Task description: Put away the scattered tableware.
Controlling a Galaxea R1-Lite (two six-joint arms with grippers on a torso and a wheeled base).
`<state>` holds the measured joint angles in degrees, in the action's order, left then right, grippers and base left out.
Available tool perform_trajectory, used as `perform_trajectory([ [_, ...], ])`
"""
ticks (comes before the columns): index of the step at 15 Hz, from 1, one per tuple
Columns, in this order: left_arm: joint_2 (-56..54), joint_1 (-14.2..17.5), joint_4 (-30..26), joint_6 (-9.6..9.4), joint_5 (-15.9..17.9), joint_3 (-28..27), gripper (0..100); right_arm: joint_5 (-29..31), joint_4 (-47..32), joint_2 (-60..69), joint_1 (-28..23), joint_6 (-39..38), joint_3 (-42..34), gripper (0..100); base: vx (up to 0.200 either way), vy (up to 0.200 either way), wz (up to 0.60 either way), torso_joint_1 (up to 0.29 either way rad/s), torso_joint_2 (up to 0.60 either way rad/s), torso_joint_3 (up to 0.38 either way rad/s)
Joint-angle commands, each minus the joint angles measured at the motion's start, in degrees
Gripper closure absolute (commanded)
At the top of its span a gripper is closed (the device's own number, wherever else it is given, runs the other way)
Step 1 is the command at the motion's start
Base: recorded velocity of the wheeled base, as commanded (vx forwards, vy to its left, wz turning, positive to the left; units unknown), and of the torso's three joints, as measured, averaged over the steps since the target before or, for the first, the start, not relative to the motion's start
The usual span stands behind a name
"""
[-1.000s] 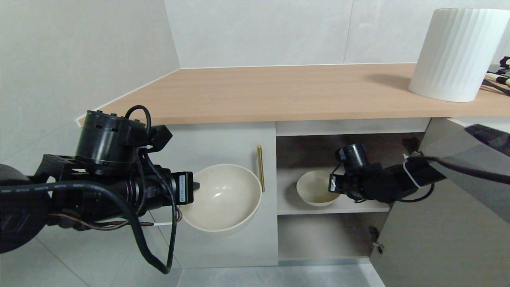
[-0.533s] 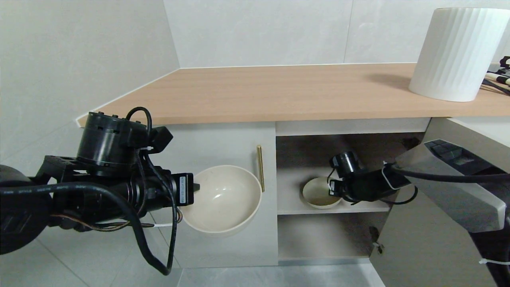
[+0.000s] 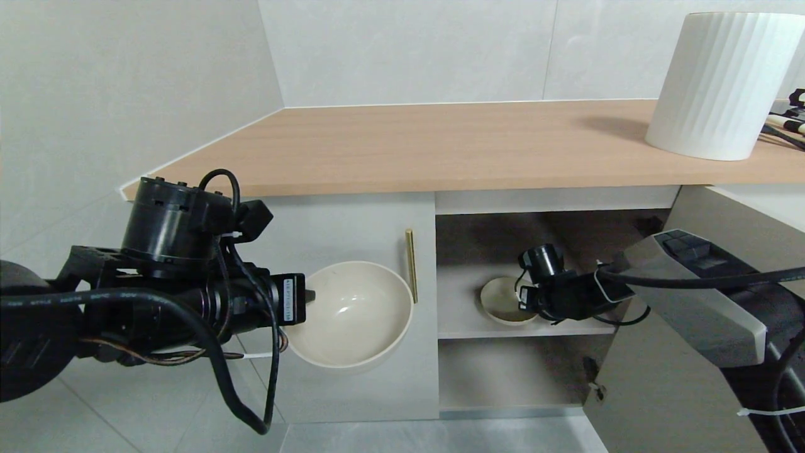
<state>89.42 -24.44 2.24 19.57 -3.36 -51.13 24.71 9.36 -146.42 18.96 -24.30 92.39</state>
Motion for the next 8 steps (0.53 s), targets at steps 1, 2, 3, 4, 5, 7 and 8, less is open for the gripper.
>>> perform_trajectory([
  [1, 0.05, 0.01, 0.04, 0.03, 0.02, -0.03, 100, 0.16, 0.04, 0.0, -0.24, -0.05, 0.42, 100, 0.0, 0.0, 0.0, 0.0, 0.0, 0.0],
  [2, 0.05, 0.01, 0.04, 0.03, -0.06, -0.03, 100, 0.34, 0.13, 0.0, -0.24, -0.05, 0.42, 0, 0.0, 0.0, 0.0, 0.0, 0.0, 0.0],
  [3, 0.14, 0.01, 0.04, 0.03, 0.02, -0.03, 100, 0.34, 0.22, 0.08, -0.24, -0.23, 0.42, 0, 0.0, 0.0, 0.0, 0.0, 0.0, 0.0],
  [4, 0.32, 0.01, 0.04, 0.03, 0.02, -0.03, 100, 0.34, 0.22, 0.17, -0.24, -0.31, 0.42, 0, 0.0, 0.0, 0.0, 0.0, 0.0, 0.0],
  [5, 0.23, 0.01, 0.04, 0.03, 0.02, -0.03, 100, 0.43, 0.22, 0.61, -0.24, -0.93, 0.33, 0, 0.0, 0.0, 0.0, 0.0, 0.0, 0.0],
  [7, 0.23, 0.01, 0.13, -0.05, 0.11, -0.2, 100, 0.07, -0.4, 5.88, -0.41, -2.34, -1.95, 0, 0.0, 0.0, 0.0, 0.0, 0.0, 0.0],
  [8, 0.67, -0.34, 0.13, -0.05, 0.2, -0.29, 100, -2.21, -0.92, 11.68, -0.41, -2.69, -6.17, 0, 0.0, 0.0, 0.0, 0.0, 0.0, 0.0],
])
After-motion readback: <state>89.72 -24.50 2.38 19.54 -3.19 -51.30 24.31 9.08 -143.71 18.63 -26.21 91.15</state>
